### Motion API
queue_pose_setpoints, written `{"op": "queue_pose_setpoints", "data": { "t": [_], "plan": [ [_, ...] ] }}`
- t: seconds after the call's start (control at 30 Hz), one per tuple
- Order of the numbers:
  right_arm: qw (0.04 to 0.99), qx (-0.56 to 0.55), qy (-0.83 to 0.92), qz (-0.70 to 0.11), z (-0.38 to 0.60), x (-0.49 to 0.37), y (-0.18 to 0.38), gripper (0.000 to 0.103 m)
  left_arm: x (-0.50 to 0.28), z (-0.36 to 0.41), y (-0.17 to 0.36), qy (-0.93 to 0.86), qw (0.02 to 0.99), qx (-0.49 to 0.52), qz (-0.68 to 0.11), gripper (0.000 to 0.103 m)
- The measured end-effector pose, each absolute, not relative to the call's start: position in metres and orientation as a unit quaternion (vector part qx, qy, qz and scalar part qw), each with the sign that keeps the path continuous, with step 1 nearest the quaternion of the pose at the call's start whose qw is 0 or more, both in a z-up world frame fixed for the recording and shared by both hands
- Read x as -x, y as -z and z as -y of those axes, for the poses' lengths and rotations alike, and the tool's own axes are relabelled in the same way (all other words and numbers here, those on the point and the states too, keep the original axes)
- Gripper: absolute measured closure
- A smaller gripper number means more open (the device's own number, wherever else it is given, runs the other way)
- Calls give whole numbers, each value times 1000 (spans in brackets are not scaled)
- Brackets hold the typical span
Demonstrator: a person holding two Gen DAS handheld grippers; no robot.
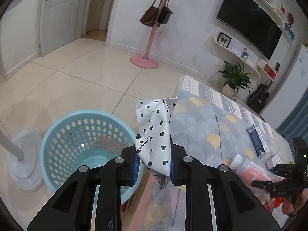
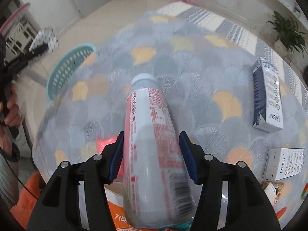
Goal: Collect trash
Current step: 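Carry both items to the blue basket and open both tools to drop them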
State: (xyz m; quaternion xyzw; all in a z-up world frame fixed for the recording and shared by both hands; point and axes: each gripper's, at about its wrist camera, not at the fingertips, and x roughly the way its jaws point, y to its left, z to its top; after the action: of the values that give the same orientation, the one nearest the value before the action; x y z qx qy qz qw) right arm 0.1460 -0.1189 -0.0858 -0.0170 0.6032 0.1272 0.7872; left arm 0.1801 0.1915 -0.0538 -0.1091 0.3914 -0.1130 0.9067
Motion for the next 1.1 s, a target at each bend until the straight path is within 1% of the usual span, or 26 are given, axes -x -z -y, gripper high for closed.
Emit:
{"op": "queue_pose_setpoints", "data": {
  "t": [0.13,0.2,0.33,0.43,0.53,0.7,0.83,0.97,1.1],
  "plan": [
    [768,-1,-128,-627,118,-157,96,49,-182,-190,59,114,904,105,-399,80],
    [763,-9,-121,-634,118,-164,98,56,-181,-191,62,115,902,101,-403,80],
    [774,-42,-121,-620,119,-167,88,58,-180,-198,65,112,903,100,-403,80],
    [792,-74,-142,-589,109,-170,66,58,-179,-210,63,106,905,110,-397,80],
    [809,-85,-167,-557,89,-172,41,58,-177,-225,58,98,909,117,-387,80],
    [837,-76,-226,-493,29,-178,-3,58,-174,-256,40,74,921,136,-358,80],
    [845,-67,-264,-460,-24,-188,-22,58,-173,-283,24,58,929,151,-333,80],
    [847,-52,-281,-448,-74,-197,-18,58,-172,-302,27,48,928,157,-334,80],
    [842,-42,-270,-465,-109,-210,8,58,-173,-315,48,28,921,159,-353,79]
  ]
}}
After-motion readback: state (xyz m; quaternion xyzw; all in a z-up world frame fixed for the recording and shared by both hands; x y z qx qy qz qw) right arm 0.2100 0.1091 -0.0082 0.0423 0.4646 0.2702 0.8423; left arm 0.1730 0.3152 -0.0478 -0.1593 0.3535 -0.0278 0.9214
